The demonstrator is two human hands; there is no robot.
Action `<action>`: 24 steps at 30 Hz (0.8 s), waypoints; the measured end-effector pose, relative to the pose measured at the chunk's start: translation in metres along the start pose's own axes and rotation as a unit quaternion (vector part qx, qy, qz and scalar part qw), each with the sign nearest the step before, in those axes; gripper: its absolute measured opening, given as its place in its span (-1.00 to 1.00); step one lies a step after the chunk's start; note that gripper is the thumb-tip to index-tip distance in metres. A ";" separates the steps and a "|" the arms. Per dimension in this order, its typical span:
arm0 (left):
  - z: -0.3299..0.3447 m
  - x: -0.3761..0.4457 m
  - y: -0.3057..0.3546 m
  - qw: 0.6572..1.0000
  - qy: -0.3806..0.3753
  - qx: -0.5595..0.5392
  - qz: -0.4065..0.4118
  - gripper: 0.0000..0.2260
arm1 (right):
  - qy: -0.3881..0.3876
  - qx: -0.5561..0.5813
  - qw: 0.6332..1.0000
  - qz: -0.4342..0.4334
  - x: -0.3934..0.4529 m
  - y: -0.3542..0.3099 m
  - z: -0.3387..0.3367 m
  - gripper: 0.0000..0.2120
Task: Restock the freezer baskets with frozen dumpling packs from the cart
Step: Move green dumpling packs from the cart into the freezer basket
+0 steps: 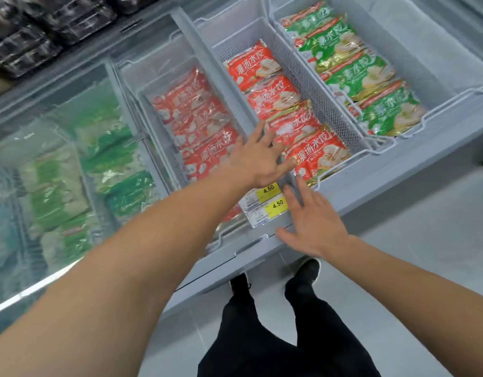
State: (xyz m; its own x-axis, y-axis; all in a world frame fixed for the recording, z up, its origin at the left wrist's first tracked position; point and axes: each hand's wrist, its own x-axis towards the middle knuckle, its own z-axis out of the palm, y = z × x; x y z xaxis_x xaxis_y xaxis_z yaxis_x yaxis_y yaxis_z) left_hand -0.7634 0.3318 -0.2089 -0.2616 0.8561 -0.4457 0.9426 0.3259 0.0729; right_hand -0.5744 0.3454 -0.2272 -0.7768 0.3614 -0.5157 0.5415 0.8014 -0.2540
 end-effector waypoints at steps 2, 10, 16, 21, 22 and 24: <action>0.006 -0.016 -0.016 1.000 0.000 -0.004 0.005 -0.36 | -0.005 -0.004 1.000 0.003 0.000 -0.022 0.005 -0.12; 0.034 -0.080 -0.073 1.000 0.000 0.000 0.017 -0.38 | -0.012 -0.023 1.000 0.013 -0.008 -0.103 0.028 -0.15; 0.049 -0.124 -0.111 1.000 -0.013 -0.002 0.018 -0.39 | -0.017 -0.053 0.998 0.010 -0.012 -0.156 0.049 -0.16; 0.061 -0.152 -0.138 1.000 -0.004 0.010 0.024 -0.39 | -0.028 -0.069 0.997 0.003 -0.014 -0.190 0.060 -0.19; 0.063 -0.156 -0.142 1.000 -0.001 0.013 0.025 -0.39 | -0.028 -0.067 0.997 0.001 -0.014 -0.196 0.061 -0.19; 0.068 -0.164 -0.151 0.999 0.009 0.015 0.033 -0.39 | -0.027 -0.063 0.998 -0.003 -0.015 -0.206 0.064 -0.19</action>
State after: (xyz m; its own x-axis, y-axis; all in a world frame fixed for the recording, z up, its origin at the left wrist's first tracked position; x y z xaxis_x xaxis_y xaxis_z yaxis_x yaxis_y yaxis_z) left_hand -0.8488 0.1152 -0.2078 -0.2026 0.8820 -0.4255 0.9633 0.2575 0.0752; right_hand -0.6536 0.1445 -0.2190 -0.7590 0.3335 -0.5592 0.4899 0.8582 -0.1531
